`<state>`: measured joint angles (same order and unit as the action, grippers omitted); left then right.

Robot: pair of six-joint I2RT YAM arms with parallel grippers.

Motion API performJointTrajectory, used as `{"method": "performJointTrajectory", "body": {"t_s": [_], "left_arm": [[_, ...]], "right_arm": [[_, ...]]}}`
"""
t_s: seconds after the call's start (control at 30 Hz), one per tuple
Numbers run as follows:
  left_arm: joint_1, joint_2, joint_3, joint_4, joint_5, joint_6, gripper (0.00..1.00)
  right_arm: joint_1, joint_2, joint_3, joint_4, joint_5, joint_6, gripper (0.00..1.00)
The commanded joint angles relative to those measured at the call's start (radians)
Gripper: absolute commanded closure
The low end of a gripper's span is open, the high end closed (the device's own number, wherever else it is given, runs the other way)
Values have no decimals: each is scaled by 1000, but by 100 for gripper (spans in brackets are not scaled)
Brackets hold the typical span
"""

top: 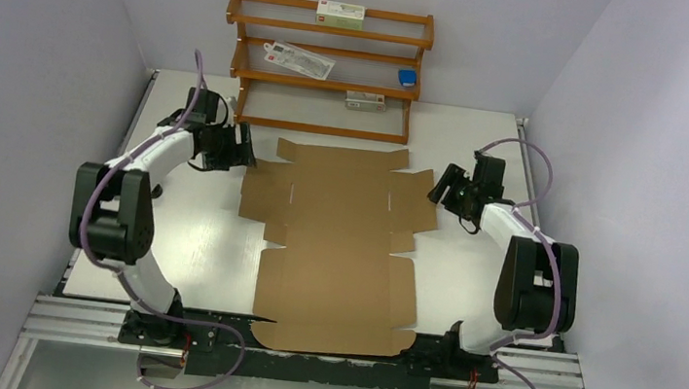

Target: Fold the paper box

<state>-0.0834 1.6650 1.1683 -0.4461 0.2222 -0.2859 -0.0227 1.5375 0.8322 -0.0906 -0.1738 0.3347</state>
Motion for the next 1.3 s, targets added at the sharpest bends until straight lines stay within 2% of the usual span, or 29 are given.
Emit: {"method": "performJointTrajectory", "body": {"t_s": [0.0, 0.23, 0.37, 0.47, 0.6, 0.7, 0.8, 1.0, 1.1, 1.27], "left_arm": [[13, 78, 54, -53, 107, 50, 22], [14, 165, 75, -62, 132, 78, 27], [16, 197, 76, -61, 151, 86, 33], [15, 203, 78, -60, 160, 90, 43], [15, 188, 73, -57, 168, 90, 66], [14, 172, 71, -55, 168, 88, 75], [14, 161, 64, -53, 154, 85, 79], [10, 158, 64, -58, 154, 86, 85], [5, 145, 68, -65, 135, 88, 87], [-9, 130, 75, -79, 108, 91, 91]], "right_arm": [[-25, 41, 14, 82, -60, -1, 35], [-25, 105, 21, 119, -162, -19, 43], [-26, 122, 11, 131, -180, -18, 48], [-24, 119, 8, 130, -174, -19, 48], [-20, 92, 5, 128, -155, -14, 46], [-9, 58, 8, 107, -81, -9, 40], [16, -21, -1, 104, 15, 0, 32], [209, -96, 28, 140, 80, 40, 28], [305, -53, -3, 301, -59, 137, 28], [470, 137, -3, 591, -244, 338, 29]]}}
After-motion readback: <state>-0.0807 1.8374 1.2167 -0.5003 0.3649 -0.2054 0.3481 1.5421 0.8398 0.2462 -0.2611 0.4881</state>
